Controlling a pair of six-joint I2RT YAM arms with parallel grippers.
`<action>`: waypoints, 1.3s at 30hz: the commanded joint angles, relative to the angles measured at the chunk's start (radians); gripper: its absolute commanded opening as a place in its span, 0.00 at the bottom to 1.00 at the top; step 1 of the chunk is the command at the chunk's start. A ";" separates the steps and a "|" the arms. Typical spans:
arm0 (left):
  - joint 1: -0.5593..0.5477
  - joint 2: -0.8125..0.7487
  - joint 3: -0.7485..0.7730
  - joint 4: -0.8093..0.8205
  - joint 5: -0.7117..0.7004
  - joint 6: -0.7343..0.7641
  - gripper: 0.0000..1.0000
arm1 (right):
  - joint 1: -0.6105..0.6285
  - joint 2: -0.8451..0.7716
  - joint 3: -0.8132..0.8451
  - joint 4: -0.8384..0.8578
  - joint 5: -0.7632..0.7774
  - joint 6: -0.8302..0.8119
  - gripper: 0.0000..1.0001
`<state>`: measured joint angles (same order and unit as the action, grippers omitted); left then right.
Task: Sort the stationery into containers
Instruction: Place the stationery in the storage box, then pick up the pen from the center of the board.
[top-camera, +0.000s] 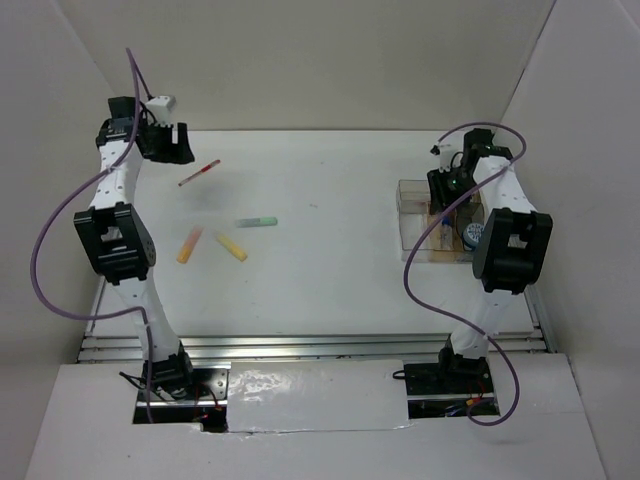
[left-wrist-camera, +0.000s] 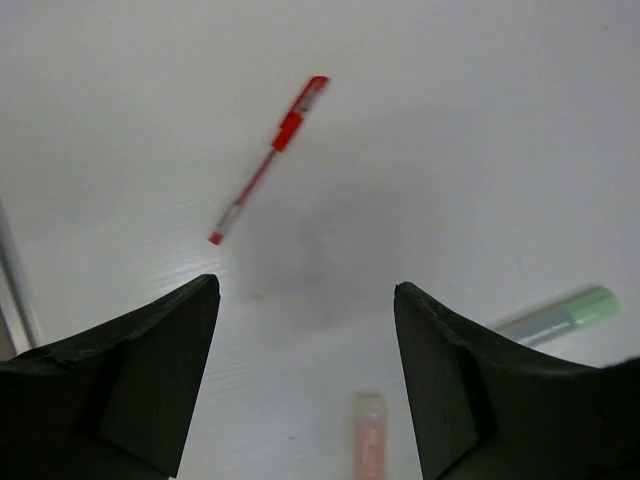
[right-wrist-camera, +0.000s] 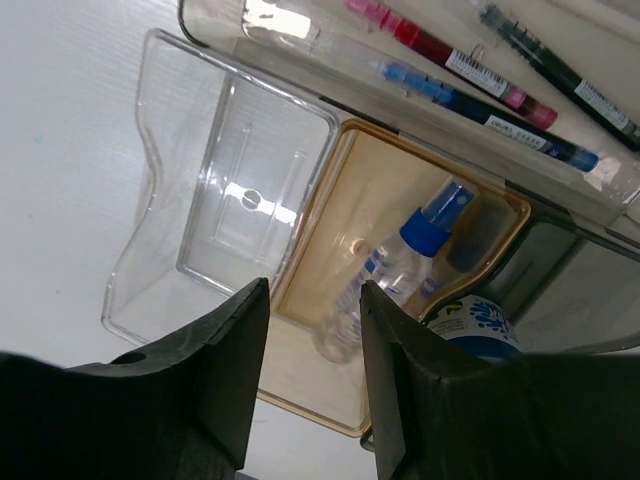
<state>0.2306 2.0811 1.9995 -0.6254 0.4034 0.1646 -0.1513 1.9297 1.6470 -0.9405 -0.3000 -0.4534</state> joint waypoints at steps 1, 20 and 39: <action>0.059 0.130 0.139 -0.062 0.074 0.081 0.83 | 0.001 -0.081 0.072 -0.023 -0.077 0.032 0.52; 0.088 0.353 0.096 0.250 0.040 -0.008 0.87 | -0.007 -0.316 0.011 -0.024 -0.392 0.067 0.62; -0.034 0.438 0.185 0.020 -0.112 0.173 0.58 | -0.007 -0.304 0.025 -0.037 -0.409 0.064 0.61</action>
<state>0.2569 2.5198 2.1952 -0.5205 0.3531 0.2443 -0.1513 1.6295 1.6474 -0.9592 -0.6788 -0.3862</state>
